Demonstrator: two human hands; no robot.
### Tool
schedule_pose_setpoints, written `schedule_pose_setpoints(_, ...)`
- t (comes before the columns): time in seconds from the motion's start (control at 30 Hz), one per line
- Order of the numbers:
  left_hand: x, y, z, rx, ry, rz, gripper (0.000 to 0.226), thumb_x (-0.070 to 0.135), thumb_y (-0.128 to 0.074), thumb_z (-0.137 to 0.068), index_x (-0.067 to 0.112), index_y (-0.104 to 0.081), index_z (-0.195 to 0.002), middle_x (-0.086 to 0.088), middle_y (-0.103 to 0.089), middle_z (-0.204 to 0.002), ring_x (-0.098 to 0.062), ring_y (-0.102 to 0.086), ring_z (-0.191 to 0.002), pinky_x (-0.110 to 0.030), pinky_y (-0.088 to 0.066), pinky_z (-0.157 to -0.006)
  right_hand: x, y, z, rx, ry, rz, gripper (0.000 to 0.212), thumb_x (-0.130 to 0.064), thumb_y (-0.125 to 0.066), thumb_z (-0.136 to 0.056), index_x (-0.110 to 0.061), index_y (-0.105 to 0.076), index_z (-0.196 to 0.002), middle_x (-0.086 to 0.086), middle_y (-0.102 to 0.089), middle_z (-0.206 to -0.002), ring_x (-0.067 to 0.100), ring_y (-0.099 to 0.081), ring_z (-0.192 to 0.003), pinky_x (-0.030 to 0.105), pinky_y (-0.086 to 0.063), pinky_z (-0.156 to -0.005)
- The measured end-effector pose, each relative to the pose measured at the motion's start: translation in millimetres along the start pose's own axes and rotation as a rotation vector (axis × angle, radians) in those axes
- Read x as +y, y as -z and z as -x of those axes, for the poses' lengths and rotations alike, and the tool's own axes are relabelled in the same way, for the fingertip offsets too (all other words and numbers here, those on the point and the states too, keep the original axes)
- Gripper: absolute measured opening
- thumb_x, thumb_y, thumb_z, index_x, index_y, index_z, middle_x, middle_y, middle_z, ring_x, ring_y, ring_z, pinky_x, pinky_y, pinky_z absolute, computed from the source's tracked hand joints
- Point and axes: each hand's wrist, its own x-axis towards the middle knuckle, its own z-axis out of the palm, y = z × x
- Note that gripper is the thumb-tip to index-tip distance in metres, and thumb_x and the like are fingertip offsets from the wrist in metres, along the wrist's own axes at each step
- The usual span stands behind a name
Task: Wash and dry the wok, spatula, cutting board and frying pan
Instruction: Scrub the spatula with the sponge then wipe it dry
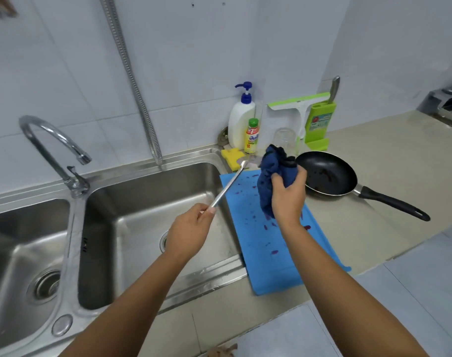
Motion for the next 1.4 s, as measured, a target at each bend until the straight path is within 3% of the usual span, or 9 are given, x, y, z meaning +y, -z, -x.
schedule_pose_setpoints(0.17,-11,2,-8,0.059,0.001,-0.168,0.032,0.049,-0.036,-0.099,0.033,-0.064,-0.101,0.010,-0.062,-0.077,-0.019,-0.060,-0.076,-0.031,-0.045,-0.064,2,-53,26,-0.354,0.374,0.355,0.044,-0.021,-0.065,-0.083,-0.018,-0.056,-0.126,0.003,-0.055,-0.127,0.021,-0.052,-0.115,0.036,-0.044,-0.094)
schedule_pose_setpoints(0.3,-36,14,-4,0.104,0.016,-0.237,0.030,0.046,-0.038,-0.100,0.030,-0.062,-0.097,0.007,-0.063,-0.076,-0.022,-0.059,-0.075,-0.035,-0.048,-0.066,6,-80,23,-0.491,0.621,0.639,0.051,-0.020,-0.066,-0.082,-0.018,-0.057,-0.133,0.006,-0.053,-0.133,0.031,-0.051,-0.115,0.047,-0.046,-0.093)
schedule_pose_setpoints(0.43,-57,23,1,0.144,0.006,-0.286,0.032,0.048,-0.037,-0.098,0.026,-0.057,-0.085,0.006,-0.059,-0.069,-0.020,-0.057,-0.067,-0.038,-0.050,-0.064,15,-91,21,-0.389,0.603,0.678,0.061,-0.028,-0.060,-0.091,-0.029,-0.039,-0.147,0.005,-0.052,-0.131,0.029,-0.050,-0.110,0.043,-0.047,-0.089)
schedule_pose_setpoints(0.63,-63,42,-1,0.143,0.001,-0.390,0.032,0.044,-0.035,-0.101,0.025,-0.060,-0.094,0.003,-0.065,-0.084,-0.023,-0.061,-0.079,-0.032,-0.039,-0.060,18,-115,57,-0.615,0.719,0.731,0.068,-0.064,-0.043,-0.087,-0.033,-0.036,-0.146,0.004,-0.046,-0.135,0.027,-0.049,-0.115,0.043,-0.047,-0.088)
schedule_pose_setpoints(0.83,-68,52,7,0.153,0.015,-0.417,0.031,0.045,-0.034,-0.101,0.027,-0.059,-0.098,0.003,-0.063,-0.082,-0.022,-0.059,-0.079,-0.031,-0.033,-0.060,10,-130,39,-0.471,0.628,0.790,0.059,-0.046,-0.062,-0.089,-0.030,-0.042,-0.142,0.004,-0.048,-0.134,0.029,-0.048,-0.116,0.045,-0.045,-0.089)
schedule_pose_setpoints(1.0,-79,58,11,0.116,0.012,-0.463,0.031,0.045,-0.033,-0.102,0.028,-0.060,-0.105,0.004,-0.065,-0.089,-0.020,-0.060,-0.082,-0.030,-0.035,-0.060,14,-133,65,-0.684,0.901,0.803,0.053,-0.038,-0.062,-0.090,-0.032,-0.046,-0.140,-0.003,-0.051,-0.137,0.028,-0.051,-0.112,0.044,-0.045,-0.091)
schedule_pose_setpoints(1.13,-90,59,22,0.131,-0.016,-0.468,0.031,0.047,-0.034,-0.101,0.032,-0.060,-0.110,0.006,-0.065,-0.088,-0.018,-0.061,-0.081,-0.030,-0.040,-0.061,3,-134,30,-0.663,0.709,0.824,0.053,-0.030,-0.058,-0.092,-0.035,-0.042,-0.142,-0.005,-0.050,-0.141,0.028,-0.048,-0.120,0.043,-0.040,-0.097)
schedule_pose_setpoints(1.3,-111,77,28,0.209,-0.043,-0.350,0.035,0.046,-0.044,-0.099,0.026,-0.066,-0.117,0.002,-0.071,-0.095,-0.022,-0.066,-0.086,-0.037,-0.054,-0.073,-23,-123,-1,-0.585,0.270,0.325,0.044,-0.022,-0.064,-0.091,-0.025,-0.042,-0.129,0.000,-0.059,-0.120,0.025,-0.057,-0.110,0.042,-0.048,-0.095)
schedule_pose_setpoints(1.4,-112,85,32,0.281,-0.149,-0.343,0.041,0.051,-0.039,-0.095,0.026,-0.069,-0.110,0.005,-0.071,-0.085,-0.021,-0.067,-0.077,-0.036,-0.055,-0.066,-23,-124,5,-0.676,0.261,0.353,0.037,-0.036,-0.064,-0.089,-0.026,-0.044,-0.118,-0.002,-0.058,-0.114,0.024,-0.058,-0.105,0.041,-0.049,-0.089)
